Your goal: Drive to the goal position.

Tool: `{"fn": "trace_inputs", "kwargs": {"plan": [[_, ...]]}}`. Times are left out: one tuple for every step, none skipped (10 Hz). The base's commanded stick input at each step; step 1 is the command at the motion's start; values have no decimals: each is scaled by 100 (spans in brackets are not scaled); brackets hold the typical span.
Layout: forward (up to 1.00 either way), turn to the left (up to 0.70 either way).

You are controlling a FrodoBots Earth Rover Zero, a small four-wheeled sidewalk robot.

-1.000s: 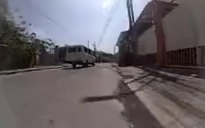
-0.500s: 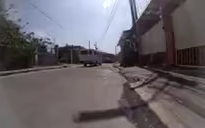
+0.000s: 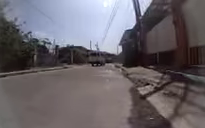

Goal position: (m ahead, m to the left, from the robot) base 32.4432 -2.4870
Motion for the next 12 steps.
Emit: {"fn": "trace_inputs", "kwargs": {"plan": [[100, -6], [100, -22], [100, -37], [100, -40], [100, -40], [100, -18], [100, 0], [100, 0], [100, 0], [100, 0], [100, 0], [100, 0]]}}
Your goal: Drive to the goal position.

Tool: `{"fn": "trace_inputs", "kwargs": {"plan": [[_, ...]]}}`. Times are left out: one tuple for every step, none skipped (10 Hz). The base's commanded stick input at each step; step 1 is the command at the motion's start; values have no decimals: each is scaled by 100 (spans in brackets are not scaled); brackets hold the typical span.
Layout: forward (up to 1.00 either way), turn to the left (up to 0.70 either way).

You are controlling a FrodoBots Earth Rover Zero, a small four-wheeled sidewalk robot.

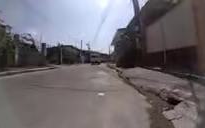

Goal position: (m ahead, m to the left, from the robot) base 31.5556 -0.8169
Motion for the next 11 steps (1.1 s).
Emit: {"fn": "trace_inputs", "kwargs": {"plan": [[100, 0], [100, 0], [100, 0], [100, 0], [100, 0], [100, 0], [100, 0], [100, -40], [100, -40], [100, -40], [100, -40]]}}
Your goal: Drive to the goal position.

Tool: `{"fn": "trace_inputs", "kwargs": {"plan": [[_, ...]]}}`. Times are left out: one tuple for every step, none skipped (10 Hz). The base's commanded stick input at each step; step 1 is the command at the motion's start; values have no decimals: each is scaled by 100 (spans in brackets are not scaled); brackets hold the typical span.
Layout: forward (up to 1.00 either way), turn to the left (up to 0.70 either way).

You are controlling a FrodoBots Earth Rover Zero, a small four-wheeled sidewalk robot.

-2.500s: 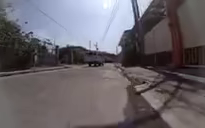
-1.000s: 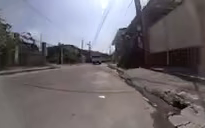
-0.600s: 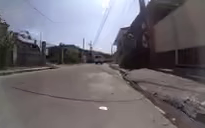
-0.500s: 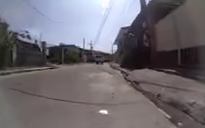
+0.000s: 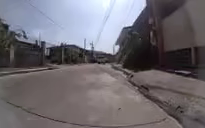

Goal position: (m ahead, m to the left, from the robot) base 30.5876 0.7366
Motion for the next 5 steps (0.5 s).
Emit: {"fn": "trace_inputs", "kwargs": {"plan": [[100, -8], [100, 0], [100, 0], [100, 0], [100, 0]]}}
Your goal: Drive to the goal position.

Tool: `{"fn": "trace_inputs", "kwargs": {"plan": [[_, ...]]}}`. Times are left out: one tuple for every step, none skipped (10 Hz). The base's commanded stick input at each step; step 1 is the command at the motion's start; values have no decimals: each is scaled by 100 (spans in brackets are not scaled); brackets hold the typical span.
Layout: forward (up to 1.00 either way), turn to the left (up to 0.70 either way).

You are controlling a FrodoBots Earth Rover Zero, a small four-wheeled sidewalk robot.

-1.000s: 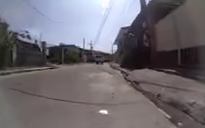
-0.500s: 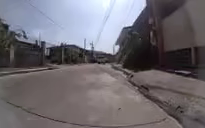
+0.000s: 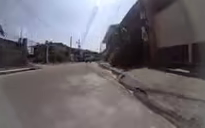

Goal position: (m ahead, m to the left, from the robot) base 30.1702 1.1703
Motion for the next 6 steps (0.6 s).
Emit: {"fn": "trace_inputs", "kwargs": {"plan": [[100, 0], [100, 0], [100, 0], [100, 0], [100, 0], [100, 0]]}}
